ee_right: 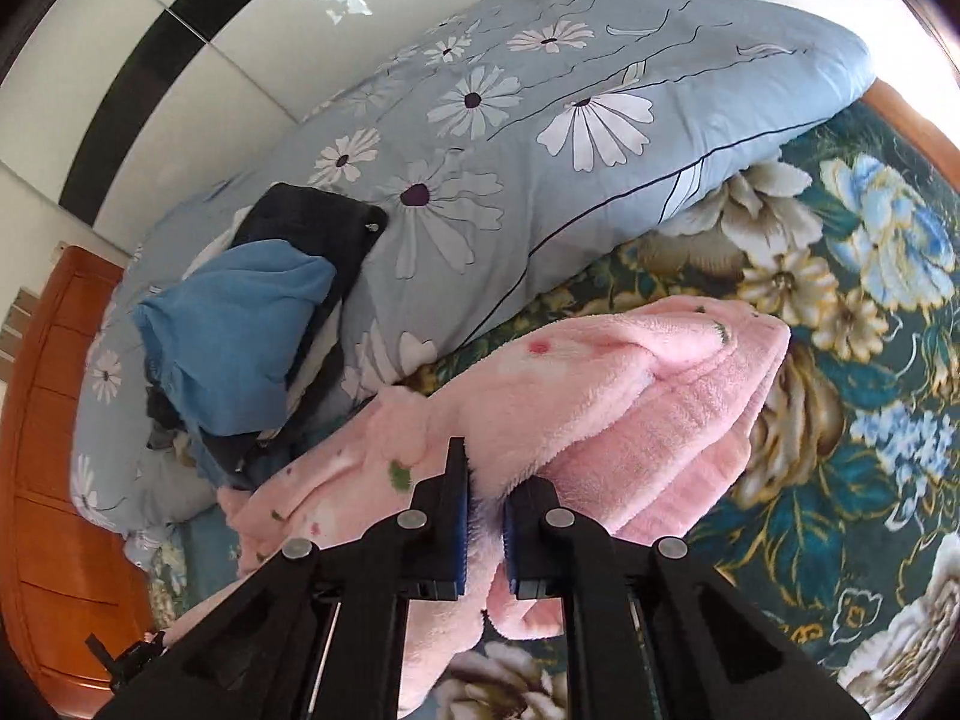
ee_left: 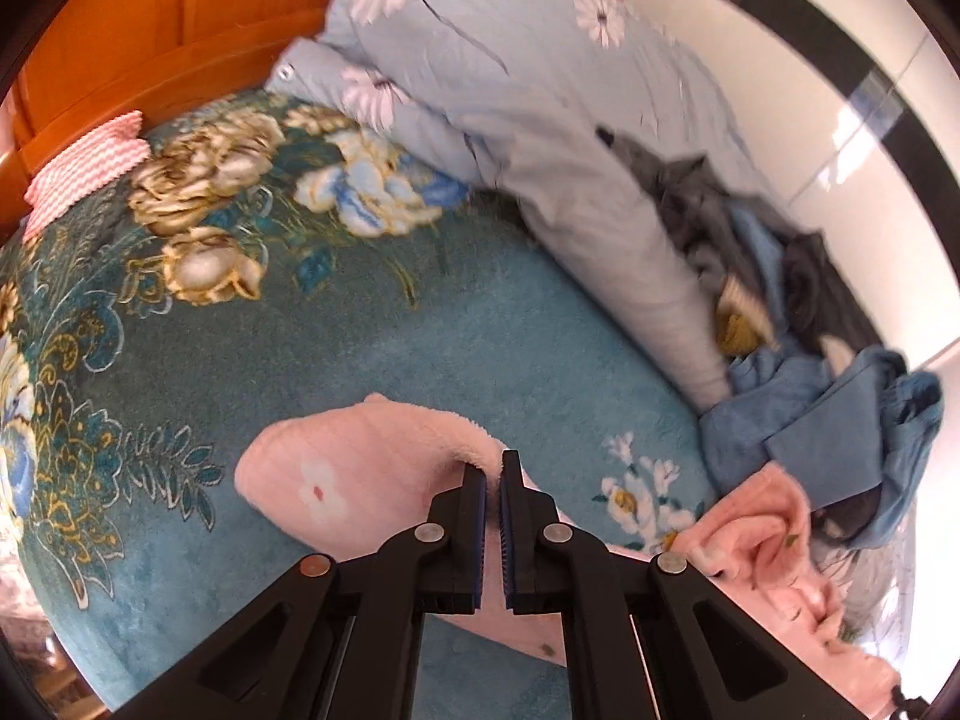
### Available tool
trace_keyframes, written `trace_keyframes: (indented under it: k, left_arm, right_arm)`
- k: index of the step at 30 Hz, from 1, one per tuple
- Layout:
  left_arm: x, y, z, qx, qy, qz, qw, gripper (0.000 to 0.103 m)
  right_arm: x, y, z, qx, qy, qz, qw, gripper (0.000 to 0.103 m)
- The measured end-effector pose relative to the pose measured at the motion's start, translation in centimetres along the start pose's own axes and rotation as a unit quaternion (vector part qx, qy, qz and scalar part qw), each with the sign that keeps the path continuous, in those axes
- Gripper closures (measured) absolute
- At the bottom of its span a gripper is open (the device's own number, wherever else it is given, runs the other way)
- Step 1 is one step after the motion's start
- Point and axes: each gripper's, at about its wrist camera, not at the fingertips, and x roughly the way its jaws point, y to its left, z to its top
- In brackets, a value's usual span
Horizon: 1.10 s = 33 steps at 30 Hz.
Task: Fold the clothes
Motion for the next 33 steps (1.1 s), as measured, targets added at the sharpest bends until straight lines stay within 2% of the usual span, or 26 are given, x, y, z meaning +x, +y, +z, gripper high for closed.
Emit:
trace_keyframes:
  k: [3, 6, 10, 11, 13, 16, 18, 19, 21, 24, 28, 30, 33]
  left_arm:
    - [2.7, -0.8, 0.0, 0.014, 0.039, -0.006, 0.9991, 0.095]
    - [2.8, -0.4, -0.6, 0.028, 0.055, -0.043, 0.9972, 0.093]
    - [1.5, 2.6, -0.7, -0.001, 0.042, -0.062, 0.9972, 0.058]
    - [1.3, 3.9, -0.6, -0.021, 0.039, -0.062, 0.9971, 0.054]
    - [1.2, 6.3, -0.4, -0.061, 0.038, -0.054, 0.996, 0.053]
    - [2.1, 9.2, -0.6, -0.105, 0.051, -0.01, 0.9931, 0.053]
    - [3.0, 10.8, -1.1, -0.127, 0.063, 0.01, 0.9899, 0.053]
    - [3.3, 11.3, -1.4, -0.139, 0.071, 0.01, 0.9877, 0.053]
    - [4.0, 12.1, -1.9, -0.166, 0.083, 0.005, 0.9826, 0.053]
    - [4.4, 11.9, -2.0, -0.201, 0.08, -0.041, 0.9753, 0.053]
    - [6.0, 9.6, -1.1, -0.205, 0.101, -0.065, 0.9714, 0.052]
    - [6.8, 8.4, -0.6, -0.204, 0.112, -0.075, 0.9696, 0.049]
    - [8.3, 6.9, -0.1, -0.211, 0.132, -0.08, 0.9652, 0.047]
  right_arm:
    - [3.2, -0.2, 0.8, 0.006, 0.023, -0.026, 0.999, 0.094]
    - [6.4, -0.4, 1.7, 0.013, 0.045, -0.051, 0.998, 0.094]
    - [8.4, -0.4, 2.6, 0.005, 0.057, -0.069, 0.996, 0.094]
    - [8.5, -0.4, 2.9, 0.003, 0.058, -0.068, 0.996, 0.094]
    - [8.6, -0.3, 3.1, -0.002, 0.061, -0.063, 0.996, 0.093]
    - [8.2, 0.2, 3.2, -0.015, 0.063, -0.056, 0.996, 0.089]
    - [7.0, 0.3, 2.9, -0.022, 0.055, -0.044, 0.997, 0.072]
    - [6.3, 0.2, 2.7, -0.025, 0.051, -0.033, 0.998, 0.068]
    - [4.8, -0.5, 2.0, -0.028, 0.044, -0.016, 0.999, 0.061]
    - [3.3, -2.8, -0.1, -0.02, 0.044, -0.033, 0.998, 0.058]
    - [4.0, -6.5, -4.0, 0.021, 0.083, -0.04, 0.996, 0.058]
    - [4.1, -7.6, -5.7, 0.039, 0.086, -0.036, 0.995, 0.055]
    - [4.8, -8.6, -7.5, 0.072, 0.105, -0.008, 0.992, 0.055]
